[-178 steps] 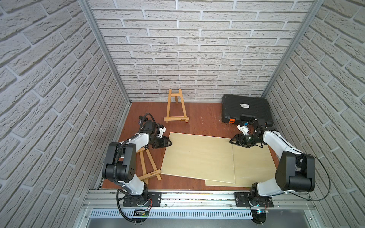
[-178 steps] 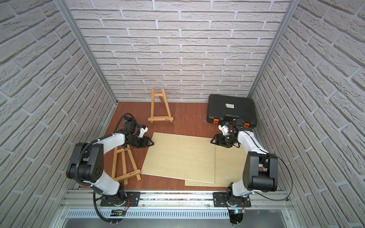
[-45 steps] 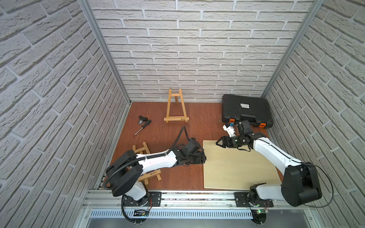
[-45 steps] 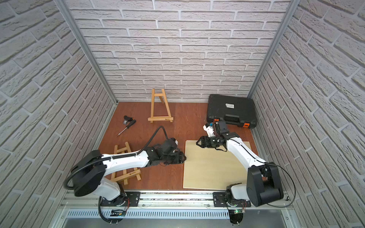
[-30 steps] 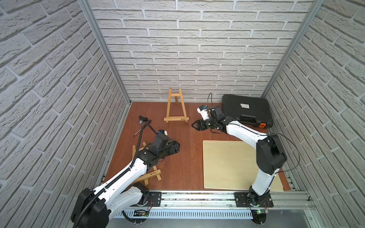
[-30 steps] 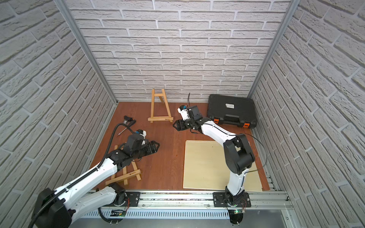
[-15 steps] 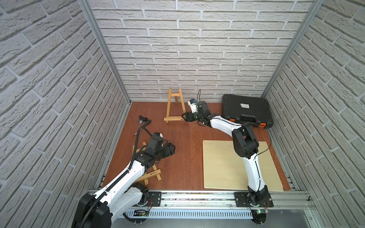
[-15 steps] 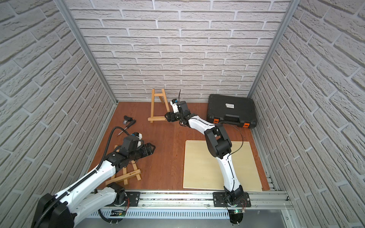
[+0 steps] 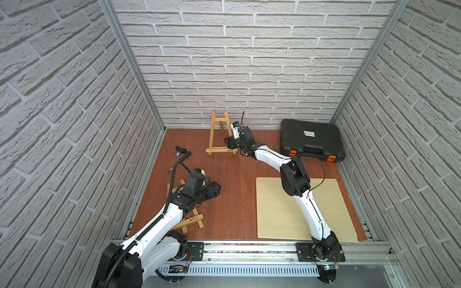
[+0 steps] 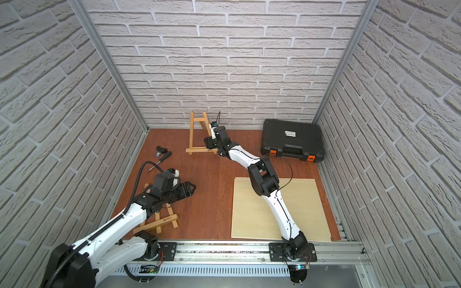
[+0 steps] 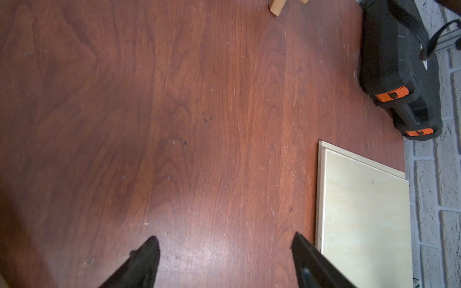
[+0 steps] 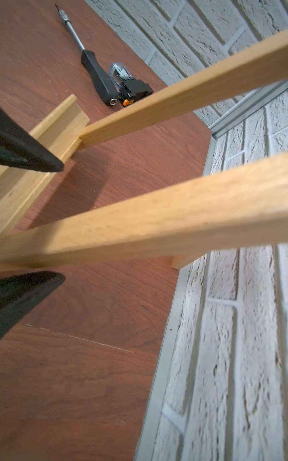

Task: Disassemble the easel
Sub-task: Pick up the easel at the center of the board.

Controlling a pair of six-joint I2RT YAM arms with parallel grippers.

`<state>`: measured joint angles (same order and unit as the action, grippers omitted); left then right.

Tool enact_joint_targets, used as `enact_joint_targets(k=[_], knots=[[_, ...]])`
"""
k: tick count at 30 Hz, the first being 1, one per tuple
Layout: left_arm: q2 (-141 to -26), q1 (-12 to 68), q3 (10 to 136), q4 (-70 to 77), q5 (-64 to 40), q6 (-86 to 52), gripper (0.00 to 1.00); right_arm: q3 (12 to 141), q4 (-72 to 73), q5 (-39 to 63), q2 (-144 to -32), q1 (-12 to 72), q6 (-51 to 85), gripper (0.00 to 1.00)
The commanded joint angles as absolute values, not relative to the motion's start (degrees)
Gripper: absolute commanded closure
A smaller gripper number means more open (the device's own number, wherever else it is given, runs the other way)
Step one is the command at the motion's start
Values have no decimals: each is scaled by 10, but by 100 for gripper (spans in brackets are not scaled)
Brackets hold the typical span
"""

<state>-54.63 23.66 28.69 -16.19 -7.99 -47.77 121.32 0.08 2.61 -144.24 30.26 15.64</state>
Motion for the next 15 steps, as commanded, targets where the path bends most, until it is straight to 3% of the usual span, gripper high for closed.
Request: enact_joint_targets(k=[1,5,15], knots=[[-529,231,276,-149,-83,-475,17,1229,8,-6,-1443,308,146,40],[-512,230,273,-162,-77,-476,17,1239,5,-21,-1453,308,140,48],[-485,229,266,-178,-69,-482,17,1245,-7,-29,-1458,309,108,81]])
